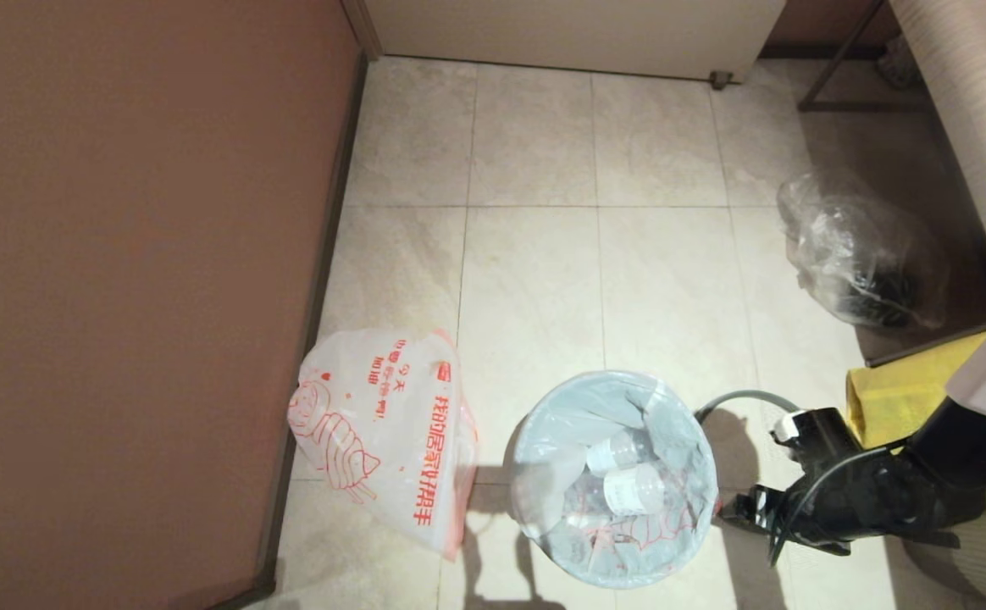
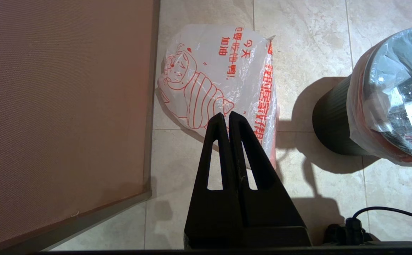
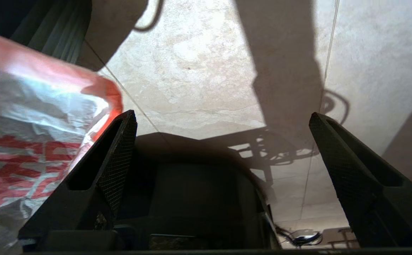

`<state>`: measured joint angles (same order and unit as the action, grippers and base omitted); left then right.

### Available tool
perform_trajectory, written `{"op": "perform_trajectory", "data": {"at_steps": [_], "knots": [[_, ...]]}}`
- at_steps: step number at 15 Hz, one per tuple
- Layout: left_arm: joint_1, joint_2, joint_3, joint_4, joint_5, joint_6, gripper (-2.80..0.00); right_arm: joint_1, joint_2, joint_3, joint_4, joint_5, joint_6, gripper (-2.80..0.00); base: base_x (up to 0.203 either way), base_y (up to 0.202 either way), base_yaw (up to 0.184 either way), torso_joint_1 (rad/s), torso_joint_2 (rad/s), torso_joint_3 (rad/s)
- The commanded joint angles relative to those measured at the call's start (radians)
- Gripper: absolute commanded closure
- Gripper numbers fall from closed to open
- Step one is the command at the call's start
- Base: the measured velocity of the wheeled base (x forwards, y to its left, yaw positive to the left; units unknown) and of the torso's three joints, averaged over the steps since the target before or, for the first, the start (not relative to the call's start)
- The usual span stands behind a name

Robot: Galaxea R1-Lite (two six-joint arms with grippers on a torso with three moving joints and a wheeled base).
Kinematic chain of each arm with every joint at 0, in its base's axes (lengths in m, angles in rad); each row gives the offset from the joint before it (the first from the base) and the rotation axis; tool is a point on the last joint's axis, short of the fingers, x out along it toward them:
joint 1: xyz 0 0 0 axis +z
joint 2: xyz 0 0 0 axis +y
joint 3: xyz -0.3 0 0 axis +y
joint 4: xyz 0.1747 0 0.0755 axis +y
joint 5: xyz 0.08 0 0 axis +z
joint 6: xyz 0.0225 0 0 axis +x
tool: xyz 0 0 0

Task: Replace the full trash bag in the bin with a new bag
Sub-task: Place the trash bag on the floor

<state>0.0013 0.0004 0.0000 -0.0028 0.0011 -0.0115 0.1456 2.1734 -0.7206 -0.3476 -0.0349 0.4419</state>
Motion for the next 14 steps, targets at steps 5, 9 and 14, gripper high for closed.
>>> {"op": "perform_trajectory", "data": {"at_steps": [5,9,14], "knots": [[0.0,0.0,0.0,0.0,0.0,-0.001,0.0,0.044,0.017,-0.023,-0.014,-0.049,0.003,-2.8,0.0,0.0,0.0,0.0,0.0,0.0],[0.0,0.0,0.0,0.0,0.0,-0.001,0.0,0.045,0.019,-0.031,-0.037,-0.049,0.003,-2.8,0.0,0.0,0.0,0.0,0.0,0.0],[0.0,0.0,0.0,0.0,0.0,-0.001,0.0,0.032,0.069,-0.057,-0.039,-0.092,0.0,-2.8,0.0,0.0,0.0,0.0,0.0,0.0]]}}
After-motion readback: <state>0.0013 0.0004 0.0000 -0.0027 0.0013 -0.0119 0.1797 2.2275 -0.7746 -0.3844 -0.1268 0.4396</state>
